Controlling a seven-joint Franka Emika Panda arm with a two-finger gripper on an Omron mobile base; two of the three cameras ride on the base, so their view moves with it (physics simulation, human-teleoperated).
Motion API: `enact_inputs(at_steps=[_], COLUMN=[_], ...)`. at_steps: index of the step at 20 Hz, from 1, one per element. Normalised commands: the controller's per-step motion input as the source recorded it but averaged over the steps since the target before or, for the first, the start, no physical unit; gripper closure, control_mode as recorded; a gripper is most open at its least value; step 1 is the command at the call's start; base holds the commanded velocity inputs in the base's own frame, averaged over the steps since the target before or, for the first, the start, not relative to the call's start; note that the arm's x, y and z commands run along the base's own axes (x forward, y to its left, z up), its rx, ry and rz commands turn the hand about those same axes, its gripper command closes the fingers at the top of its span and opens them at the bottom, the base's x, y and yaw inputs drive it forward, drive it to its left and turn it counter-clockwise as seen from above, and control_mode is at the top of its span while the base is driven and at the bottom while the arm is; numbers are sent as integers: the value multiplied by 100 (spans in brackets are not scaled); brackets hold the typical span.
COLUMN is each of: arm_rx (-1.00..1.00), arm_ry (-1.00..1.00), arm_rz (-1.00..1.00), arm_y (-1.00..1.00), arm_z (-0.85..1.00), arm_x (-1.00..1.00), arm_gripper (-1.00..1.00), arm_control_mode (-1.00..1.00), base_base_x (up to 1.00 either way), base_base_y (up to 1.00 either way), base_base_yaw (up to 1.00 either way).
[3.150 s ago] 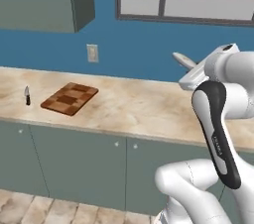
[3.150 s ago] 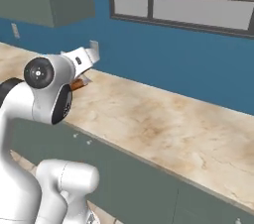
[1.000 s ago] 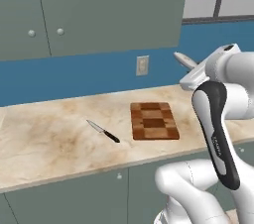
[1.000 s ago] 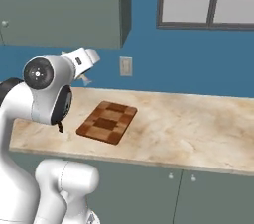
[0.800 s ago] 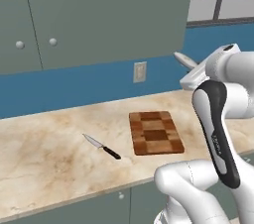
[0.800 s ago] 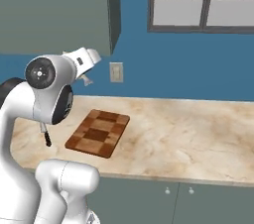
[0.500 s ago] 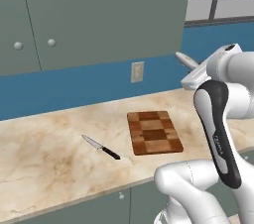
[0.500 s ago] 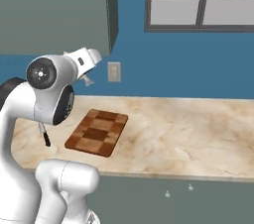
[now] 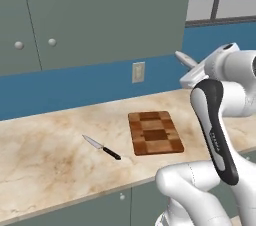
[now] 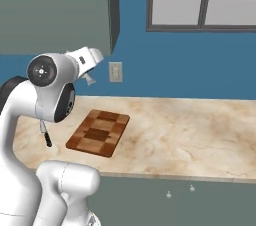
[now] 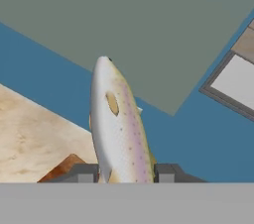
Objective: Retrieve the fish from the fridge and place it on the cutting board.
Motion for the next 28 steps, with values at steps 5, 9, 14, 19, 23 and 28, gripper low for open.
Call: enact_inputs(at_steps=[5,9,14,19,23,28], arm_rx=[0,-2,-4,-9,-2,0], arm_ry=[3,5,10,24,32,24], arm_rz=[0,0,0,0,0,0], arm_y=[0,1,9,10,0,0], arm_z=[-20,-35,-51,-66,-69,-66], arm_x=[-1,0,0,0,4,17], arm_gripper=[100,100,100,100,100,100], arm_control_mode=[-100,-100,-100,-100,-100,-100], base_base_x=[0,0,0,0,0,0], base_base_y=[0,0,0,0,0,0], base_base_yaw=[0,0,0,0,0,0])
